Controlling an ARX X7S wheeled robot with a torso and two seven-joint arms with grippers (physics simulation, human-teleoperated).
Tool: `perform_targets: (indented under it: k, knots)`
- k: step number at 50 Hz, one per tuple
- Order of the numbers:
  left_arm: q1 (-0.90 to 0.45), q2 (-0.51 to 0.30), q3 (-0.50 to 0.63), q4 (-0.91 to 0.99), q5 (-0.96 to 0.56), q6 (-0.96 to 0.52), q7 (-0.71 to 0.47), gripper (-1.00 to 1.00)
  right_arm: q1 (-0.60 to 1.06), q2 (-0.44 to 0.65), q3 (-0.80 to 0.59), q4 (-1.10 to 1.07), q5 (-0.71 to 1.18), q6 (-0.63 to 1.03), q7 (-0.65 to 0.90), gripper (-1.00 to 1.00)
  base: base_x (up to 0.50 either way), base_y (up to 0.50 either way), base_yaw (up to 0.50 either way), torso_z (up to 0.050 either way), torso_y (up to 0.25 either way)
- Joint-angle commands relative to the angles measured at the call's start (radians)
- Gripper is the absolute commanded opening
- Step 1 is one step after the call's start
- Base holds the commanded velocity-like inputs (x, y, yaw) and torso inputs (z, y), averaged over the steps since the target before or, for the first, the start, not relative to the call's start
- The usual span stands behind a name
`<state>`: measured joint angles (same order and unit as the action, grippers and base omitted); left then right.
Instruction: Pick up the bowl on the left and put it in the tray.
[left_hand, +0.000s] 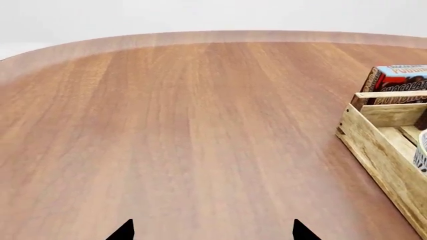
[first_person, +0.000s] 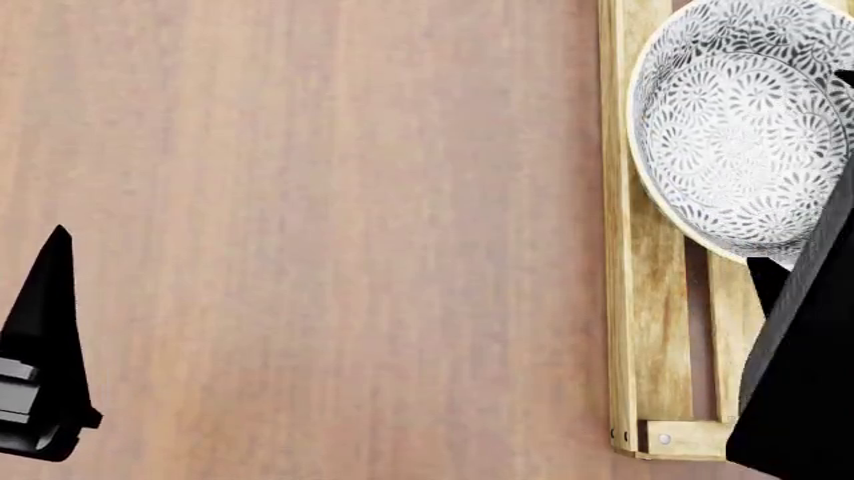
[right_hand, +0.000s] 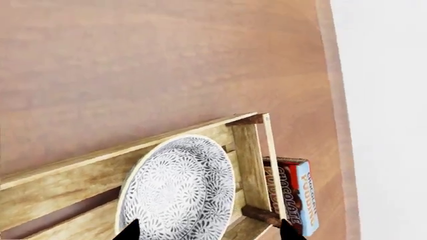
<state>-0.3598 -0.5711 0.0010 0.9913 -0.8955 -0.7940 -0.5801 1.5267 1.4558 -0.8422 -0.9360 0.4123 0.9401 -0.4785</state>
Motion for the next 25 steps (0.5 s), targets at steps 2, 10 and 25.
perform_targets:
  k: [2,10,25]
  knots:
    - [0.095,-0.046,-0.064,0.047,-0.017,0.064,-0.001,1.0,-0.09,0.115,0.044,-0.111,0.475,-0.144,0.745,1.0,0.0,0.0,0.0,0.0,0.0]
    - [0.303,-0.122,-0.06,0.048,0.047,0.305,-0.002,1.0,-0.463,0.115,-0.326,-0.111,0.278,-0.588,1.373,1.0,0.0,0.0,0.0,0.0,0.0]
    - [0.783,0.126,-0.019,-0.325,0.433,0.96,0.318,1.0,-1.111,-0.207,-0.639,0.317,-0.402,-1.749,2.047,1.0,0.0,0.0,0.0,0.0,0.0]
